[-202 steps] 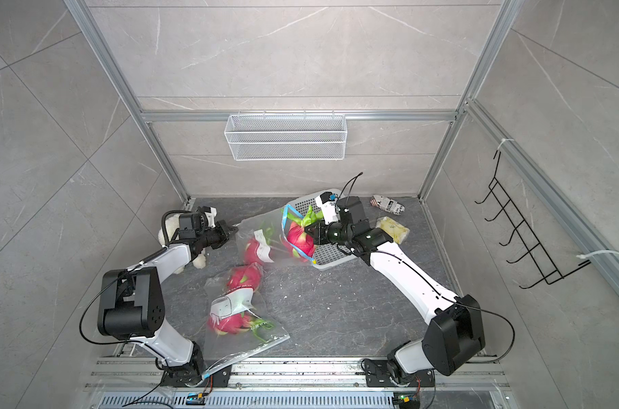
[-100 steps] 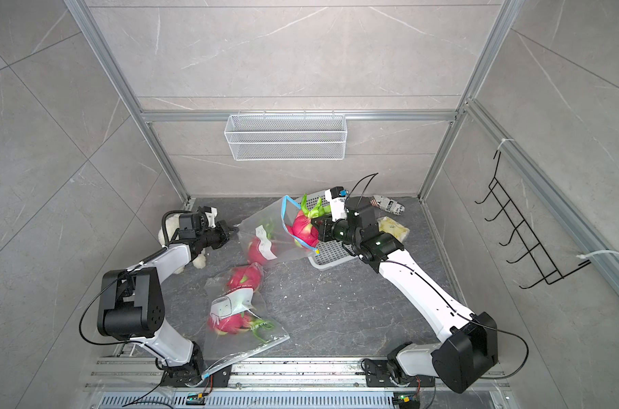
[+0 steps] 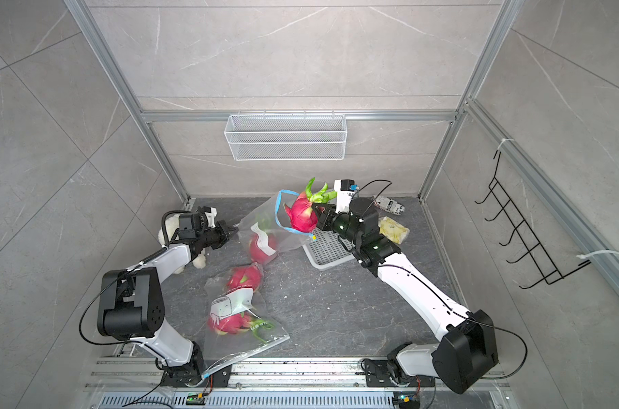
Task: Open the zip-top bag and take out the dragon fruit
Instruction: Pick up the dragon fruit from the zipper food storage bag.
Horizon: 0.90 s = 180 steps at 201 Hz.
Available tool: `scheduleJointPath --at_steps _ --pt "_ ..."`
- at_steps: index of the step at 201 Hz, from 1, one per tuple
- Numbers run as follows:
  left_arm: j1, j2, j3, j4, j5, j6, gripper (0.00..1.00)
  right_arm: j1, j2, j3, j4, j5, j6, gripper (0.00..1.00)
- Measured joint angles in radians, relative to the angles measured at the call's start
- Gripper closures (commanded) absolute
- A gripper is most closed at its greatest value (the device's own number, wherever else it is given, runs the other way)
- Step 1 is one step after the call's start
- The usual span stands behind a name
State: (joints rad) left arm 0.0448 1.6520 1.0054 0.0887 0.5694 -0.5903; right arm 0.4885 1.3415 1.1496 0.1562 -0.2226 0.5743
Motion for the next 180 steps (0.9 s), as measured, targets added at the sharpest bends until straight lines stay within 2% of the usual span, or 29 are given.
scheduleJointPath --at_steps 124,153,180 --pt "0.002 0.0 -0.001 0.003 0.0 0.0 1.0 -0.013 -0.083 0.002 0.116 0.143 -0.002 1.0" --pt "0.002 0.0 -0.001 0.002 0.0 0.0 1.0 -0.032 -0.052 0.023 0.061 0.168 -0.049 1.0" --pt "0.002 0.0 -0.001 0.002 0.001 0.0 1.0 -0.061 0.036 0.145 -0.092 0.203 -0.143 1.0"
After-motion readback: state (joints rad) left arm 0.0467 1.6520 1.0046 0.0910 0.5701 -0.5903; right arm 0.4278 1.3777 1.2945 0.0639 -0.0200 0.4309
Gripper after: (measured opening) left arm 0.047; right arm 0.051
